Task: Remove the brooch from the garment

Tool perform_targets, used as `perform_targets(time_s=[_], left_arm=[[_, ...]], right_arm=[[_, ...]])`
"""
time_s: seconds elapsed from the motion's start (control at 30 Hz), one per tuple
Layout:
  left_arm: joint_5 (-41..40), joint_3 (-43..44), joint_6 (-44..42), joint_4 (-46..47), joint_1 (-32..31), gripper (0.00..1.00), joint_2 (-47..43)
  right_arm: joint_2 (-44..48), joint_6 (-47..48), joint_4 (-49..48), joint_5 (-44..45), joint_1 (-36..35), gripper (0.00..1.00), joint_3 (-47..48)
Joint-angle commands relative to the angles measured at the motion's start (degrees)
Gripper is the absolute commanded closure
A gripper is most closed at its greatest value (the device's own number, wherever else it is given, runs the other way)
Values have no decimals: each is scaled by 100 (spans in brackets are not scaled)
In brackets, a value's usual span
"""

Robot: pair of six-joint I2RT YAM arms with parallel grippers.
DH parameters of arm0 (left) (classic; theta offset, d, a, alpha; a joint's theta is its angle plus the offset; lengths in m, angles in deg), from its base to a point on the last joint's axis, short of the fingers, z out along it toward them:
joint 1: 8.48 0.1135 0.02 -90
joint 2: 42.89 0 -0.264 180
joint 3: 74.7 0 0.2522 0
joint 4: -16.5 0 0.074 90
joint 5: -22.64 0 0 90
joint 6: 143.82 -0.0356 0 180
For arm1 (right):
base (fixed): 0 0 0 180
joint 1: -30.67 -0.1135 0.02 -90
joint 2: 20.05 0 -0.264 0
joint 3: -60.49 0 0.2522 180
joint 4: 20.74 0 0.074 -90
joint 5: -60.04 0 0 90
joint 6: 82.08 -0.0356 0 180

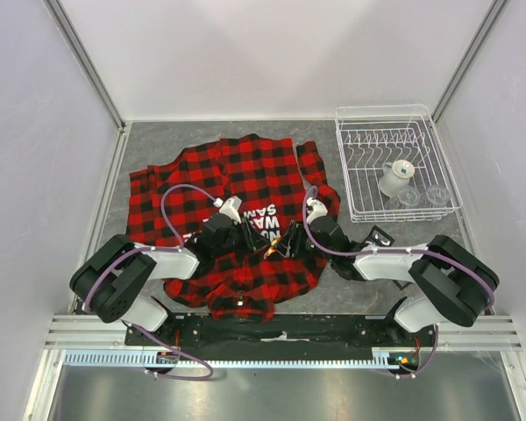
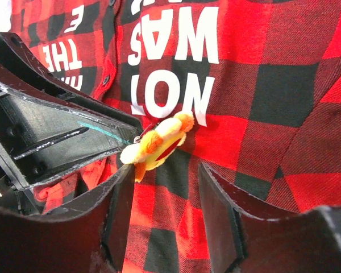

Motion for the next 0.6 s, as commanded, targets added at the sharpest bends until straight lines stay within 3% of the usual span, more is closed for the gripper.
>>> perform_targets(time_s=[0.0, 0.17, 0.37, 0.57], left_arm=[[-61, 13, -141, 43, 12, 71, -250], [114, 66, -80, 210, 12, 71, -13], [273, -22, 104, 456, 12, 73, 58], [97, -92, 69, 228, 12, 73, -311]], right_arm=[[285, -79, -217, 243, -111, 42, -69], [391, -88, -147, 243, -128, 40, -70], [383, -71, -32, 349, -224, 30, 18], [93, -9, -305, 840, -418, 32, 79]])
